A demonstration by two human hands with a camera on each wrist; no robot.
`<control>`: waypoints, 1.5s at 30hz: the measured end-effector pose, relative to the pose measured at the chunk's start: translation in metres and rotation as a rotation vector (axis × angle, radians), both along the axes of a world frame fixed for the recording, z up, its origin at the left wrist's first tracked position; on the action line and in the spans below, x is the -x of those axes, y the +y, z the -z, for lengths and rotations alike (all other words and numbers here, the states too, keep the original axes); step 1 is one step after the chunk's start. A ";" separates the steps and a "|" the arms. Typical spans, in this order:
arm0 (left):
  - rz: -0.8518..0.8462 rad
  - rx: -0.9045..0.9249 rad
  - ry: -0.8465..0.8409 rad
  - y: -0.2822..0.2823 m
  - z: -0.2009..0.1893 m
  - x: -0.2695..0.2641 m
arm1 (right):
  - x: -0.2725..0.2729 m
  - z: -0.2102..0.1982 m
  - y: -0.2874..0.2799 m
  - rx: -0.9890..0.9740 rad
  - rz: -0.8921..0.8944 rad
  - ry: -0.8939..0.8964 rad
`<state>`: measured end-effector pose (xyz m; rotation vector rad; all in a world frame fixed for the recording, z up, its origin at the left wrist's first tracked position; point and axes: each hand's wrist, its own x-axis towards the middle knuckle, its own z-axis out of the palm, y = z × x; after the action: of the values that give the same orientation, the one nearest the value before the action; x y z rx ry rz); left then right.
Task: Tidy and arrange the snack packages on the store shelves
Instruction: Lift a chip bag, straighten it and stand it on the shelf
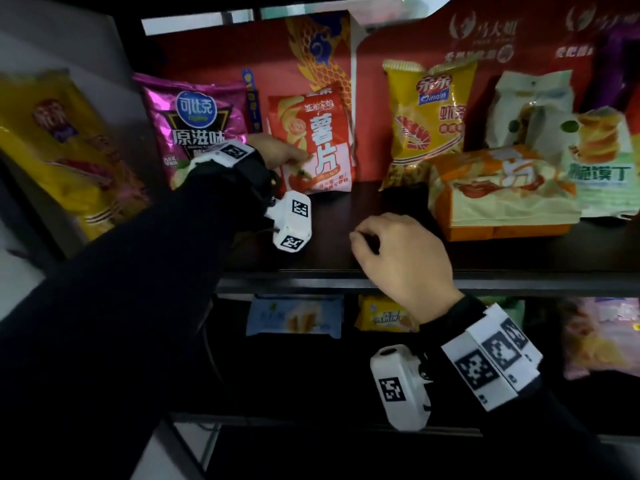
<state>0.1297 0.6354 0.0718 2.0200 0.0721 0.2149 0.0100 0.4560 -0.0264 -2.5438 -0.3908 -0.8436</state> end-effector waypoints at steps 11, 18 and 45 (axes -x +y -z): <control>-0.005 -0.001 0.079 0.006 0.006 -0.018 | 0.000 0.000 0.000 0.005 0.019 0.033; 0.164 0.506 -0.327 0.022 -0.005 0.035 | 0.002 0.000 0.000 -0.041 -0.007 0.049; 0.433 0.585 -0.282 0.007 0.074 0.110 | -0.002 -0.025 -0.006 -1.020 -0.686 0.414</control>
<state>0.0194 0.6419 -0.0022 1.3661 -0.4303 0.1736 0.0122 0.4504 -0.0010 -1.4145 -0.4827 -0.1406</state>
